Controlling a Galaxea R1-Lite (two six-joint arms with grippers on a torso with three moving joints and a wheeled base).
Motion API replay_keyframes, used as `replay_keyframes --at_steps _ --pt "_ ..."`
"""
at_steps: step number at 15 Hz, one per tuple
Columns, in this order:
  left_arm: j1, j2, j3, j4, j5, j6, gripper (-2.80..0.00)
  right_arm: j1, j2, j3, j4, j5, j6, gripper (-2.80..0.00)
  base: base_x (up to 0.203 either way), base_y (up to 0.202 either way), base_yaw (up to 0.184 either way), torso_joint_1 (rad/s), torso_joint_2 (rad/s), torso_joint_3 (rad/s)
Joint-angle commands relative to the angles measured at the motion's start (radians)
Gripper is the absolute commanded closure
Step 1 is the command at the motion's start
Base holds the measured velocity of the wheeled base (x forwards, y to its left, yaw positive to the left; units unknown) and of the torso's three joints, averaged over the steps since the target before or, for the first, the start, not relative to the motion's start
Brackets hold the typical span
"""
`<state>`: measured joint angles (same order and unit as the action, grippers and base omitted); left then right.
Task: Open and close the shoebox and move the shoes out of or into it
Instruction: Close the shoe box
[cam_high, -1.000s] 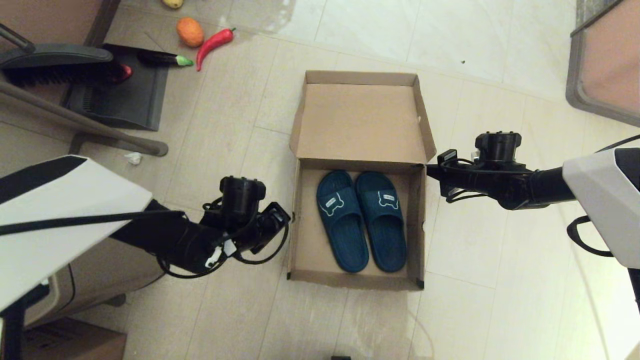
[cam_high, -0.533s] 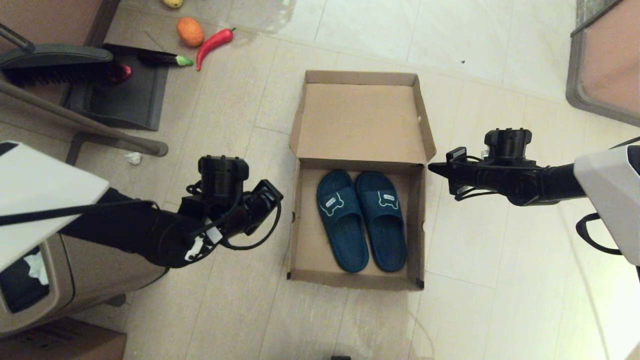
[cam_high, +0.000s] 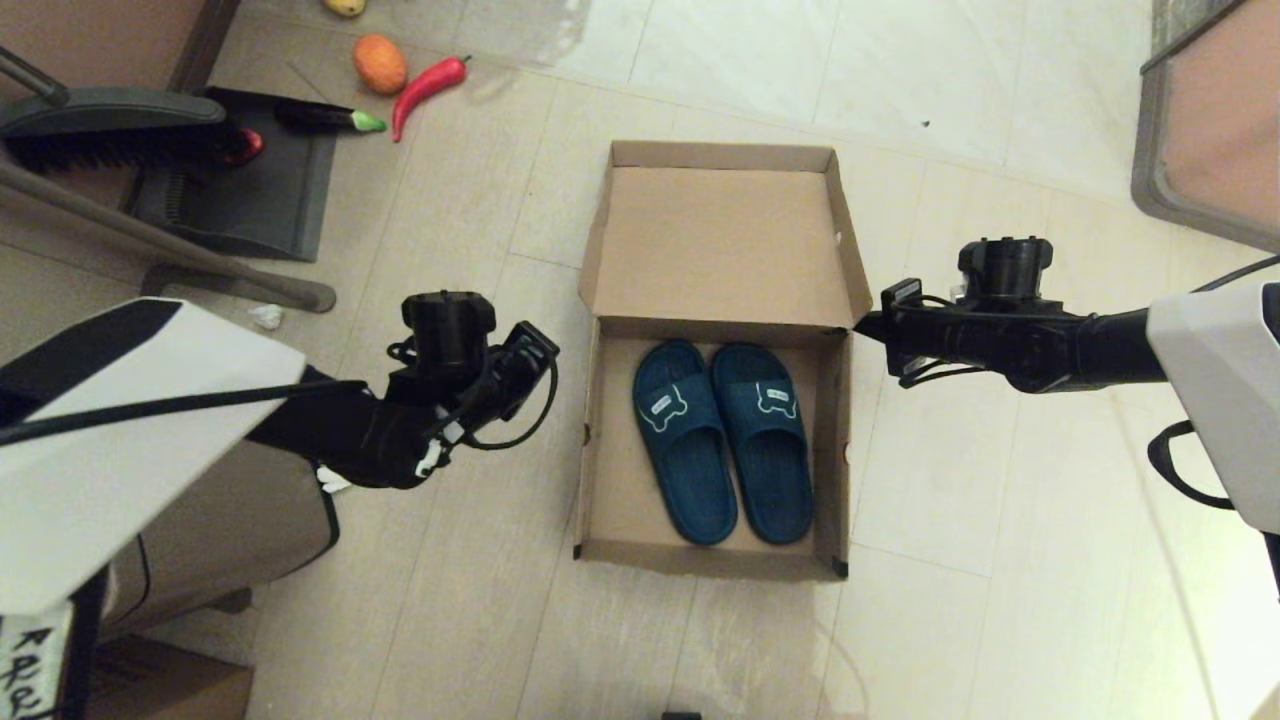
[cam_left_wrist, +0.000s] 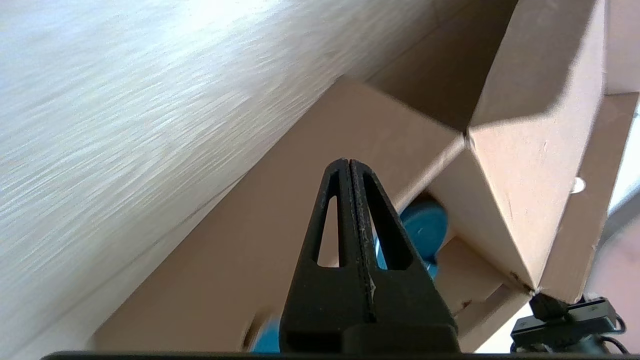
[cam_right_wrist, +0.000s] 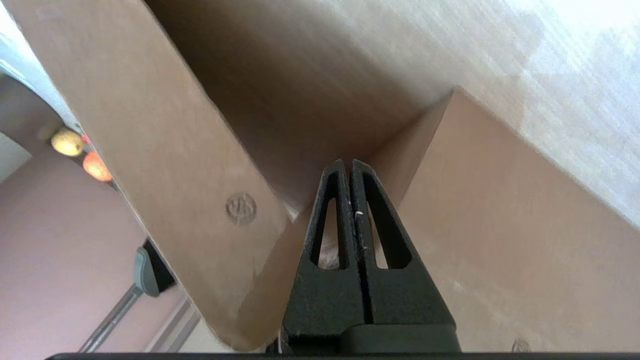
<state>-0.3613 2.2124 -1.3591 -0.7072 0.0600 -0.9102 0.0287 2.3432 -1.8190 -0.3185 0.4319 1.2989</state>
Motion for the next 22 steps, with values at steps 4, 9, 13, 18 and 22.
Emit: replay_keyframes --at_steps 4,9,13,18,22 --pt "-0.024 0.213 -0.245 -0.013 -0.043 -0.006 0.0 0.005 0.042 -0.065 0.016 0.002 0.006 0.0 0.0 0.0 0.0 0.0 0.0 0.0" --pt "-0.044 0.21 -0.226 -0.009 -0.038 -0.006 0.0 0.007 0.06 -0.079 0.041 0.002 0.008 0.0 0.0 0.0 0.0 0.0 0.0 0.0" --pt "-0.06 0.188 -0.126 -0.016 -0.026 -0.004 0.0 0.008 0.059 -0.065 0.097 -0.034 0.004 0.0 0.0 0.0 0.0 0.0 0.0 0.0" --pt "-0.103 0.103 0.1 -0.092 -0.002 -0.006 0.0 0.008 0.026 0.06 0.102 -0.052 0.002 0.0 0.0 0.0 0.0 0.0 0.0 0.0" --pt "-0.149 0.053 0.276 -0.202 0.036 -0.006 0.0 0.007 -0.023 0.153 0.097 -0.071 0.002 0.0 0.0 0.0 0.0 0.0 0.0 0.0"
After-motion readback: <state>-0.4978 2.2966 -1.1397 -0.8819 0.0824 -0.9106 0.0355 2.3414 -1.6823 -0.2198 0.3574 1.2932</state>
